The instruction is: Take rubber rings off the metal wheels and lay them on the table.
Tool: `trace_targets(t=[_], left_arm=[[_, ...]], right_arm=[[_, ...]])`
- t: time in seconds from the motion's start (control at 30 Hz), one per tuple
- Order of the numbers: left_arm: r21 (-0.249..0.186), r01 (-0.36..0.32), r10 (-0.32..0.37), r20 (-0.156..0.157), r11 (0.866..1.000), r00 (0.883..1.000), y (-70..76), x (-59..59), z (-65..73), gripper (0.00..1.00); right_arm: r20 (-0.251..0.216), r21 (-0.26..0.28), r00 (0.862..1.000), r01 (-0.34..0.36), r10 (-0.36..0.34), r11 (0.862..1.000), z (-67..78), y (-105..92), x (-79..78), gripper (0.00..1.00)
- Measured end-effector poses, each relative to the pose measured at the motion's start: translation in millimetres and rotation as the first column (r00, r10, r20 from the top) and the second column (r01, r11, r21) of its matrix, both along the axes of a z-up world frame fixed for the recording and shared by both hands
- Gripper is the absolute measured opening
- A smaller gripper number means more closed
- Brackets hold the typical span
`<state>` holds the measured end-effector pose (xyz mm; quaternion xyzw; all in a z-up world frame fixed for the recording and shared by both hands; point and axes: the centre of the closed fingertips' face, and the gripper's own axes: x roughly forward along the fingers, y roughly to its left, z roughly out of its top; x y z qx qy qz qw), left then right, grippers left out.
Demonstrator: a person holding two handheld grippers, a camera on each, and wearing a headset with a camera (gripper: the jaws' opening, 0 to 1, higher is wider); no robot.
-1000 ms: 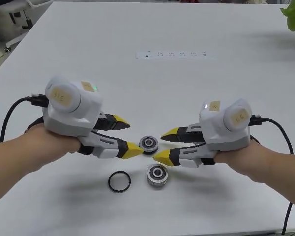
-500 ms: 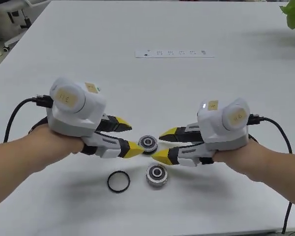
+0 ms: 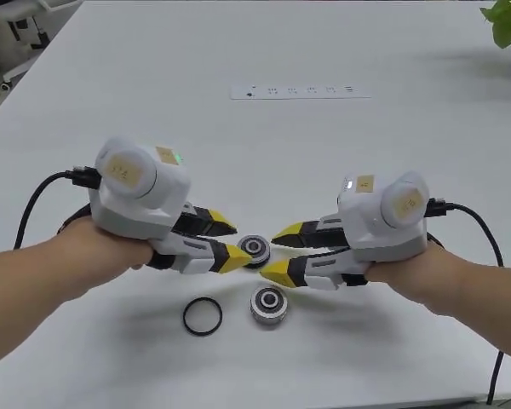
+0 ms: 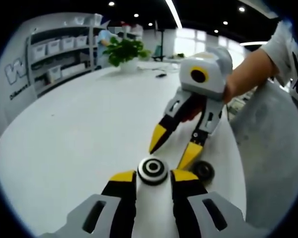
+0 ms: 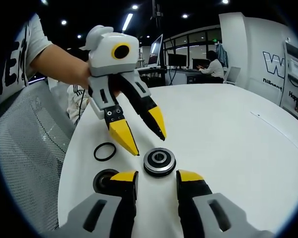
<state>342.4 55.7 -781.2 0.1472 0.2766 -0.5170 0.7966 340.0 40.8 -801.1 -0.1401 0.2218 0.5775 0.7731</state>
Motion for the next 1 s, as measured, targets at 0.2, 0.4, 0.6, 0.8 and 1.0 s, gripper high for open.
trace_targets(t=[0.2,0.4,0.6,0.8,1.0], left_arm=[[-0.001,0.010,-0.010,-0.003,1.000,1.000,-4.8,-0.4,-1.5,0.25],[0.008,0.020,-0.020,-0.003,1.000,1.000,-6.5,-1.0,-5.4,0.23],[0.010,0.019,-0.019,-0.001,1.000,1.000,-7.5,1.6,-6.6,0.21],[0.022,0.032,-0.032,0.002,0.999,0.999,-9.7,1.1,-9.5,0.19],[0.032,0.037,-0.038,0.018,0.999,0.999,-11.5,2.3,-8.8,0.17]], right_arm=[[-0.004,-0.002,1.000,0.002,-0.002,1.000,-1.5,-1.0,-1.0,0.28],[-0.007,-0.001,1.000,0.007,-0.007,1.000,-1.8,-1.4,-1.3,0.28],[-0.009,0.002,1.000,0.009,-0.009,1.000,-1.8,-1.5,-1.6,0.28],[-0.010,0.004,1.000,0.012,-0.012,1.000,-2.2,-1.8,-1.3,0.28],[-0.013,0.008,1.000,0.017,-0.017,1.000,-2.3,-1.7,-0.1,0.28]])
